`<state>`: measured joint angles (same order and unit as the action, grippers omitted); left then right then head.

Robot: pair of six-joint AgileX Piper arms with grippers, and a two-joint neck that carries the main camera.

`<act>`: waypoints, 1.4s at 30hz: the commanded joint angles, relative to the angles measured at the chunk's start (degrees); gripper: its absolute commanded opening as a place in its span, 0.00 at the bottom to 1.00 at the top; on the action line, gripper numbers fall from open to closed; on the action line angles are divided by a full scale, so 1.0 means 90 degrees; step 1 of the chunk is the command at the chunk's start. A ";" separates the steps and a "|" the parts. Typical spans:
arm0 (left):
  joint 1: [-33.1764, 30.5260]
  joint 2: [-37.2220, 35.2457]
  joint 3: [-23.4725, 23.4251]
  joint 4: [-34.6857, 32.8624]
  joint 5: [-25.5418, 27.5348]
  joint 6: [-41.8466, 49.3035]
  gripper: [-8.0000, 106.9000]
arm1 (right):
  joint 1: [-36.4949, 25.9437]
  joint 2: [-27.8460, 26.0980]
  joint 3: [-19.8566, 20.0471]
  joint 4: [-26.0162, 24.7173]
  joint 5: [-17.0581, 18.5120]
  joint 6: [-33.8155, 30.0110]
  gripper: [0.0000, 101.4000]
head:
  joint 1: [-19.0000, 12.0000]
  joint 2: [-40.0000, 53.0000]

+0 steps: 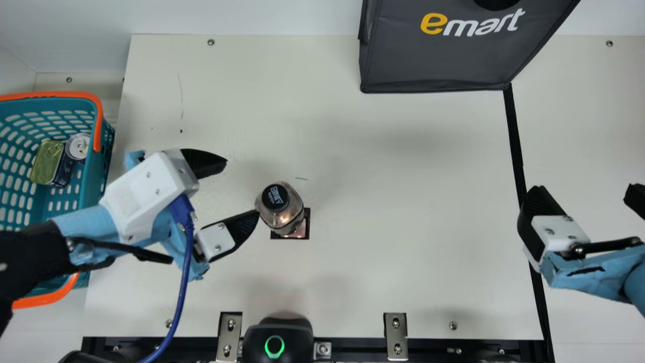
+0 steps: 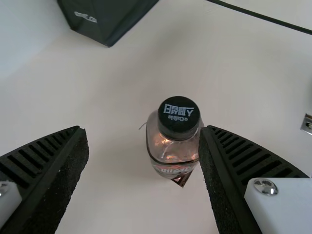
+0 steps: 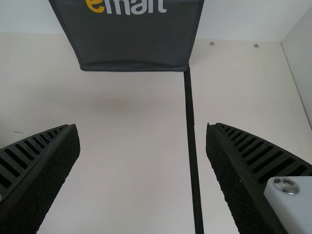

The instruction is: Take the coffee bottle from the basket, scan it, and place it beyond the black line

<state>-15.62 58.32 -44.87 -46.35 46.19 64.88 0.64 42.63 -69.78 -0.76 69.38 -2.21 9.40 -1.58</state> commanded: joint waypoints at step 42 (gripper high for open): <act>-0.0663 -0.1366 0.0614 0.2060 -0.0784 -0.2980 0.85 | 0.0000 0.0000 0.0000 0.0006 0.0000 0.0000 0.90 | -0.0165 0.0000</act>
<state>-21.25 45.95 -39.33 -27.85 39.28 38.17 0.64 42.63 -69.78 -0.71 69.38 -2.21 9.49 -1.58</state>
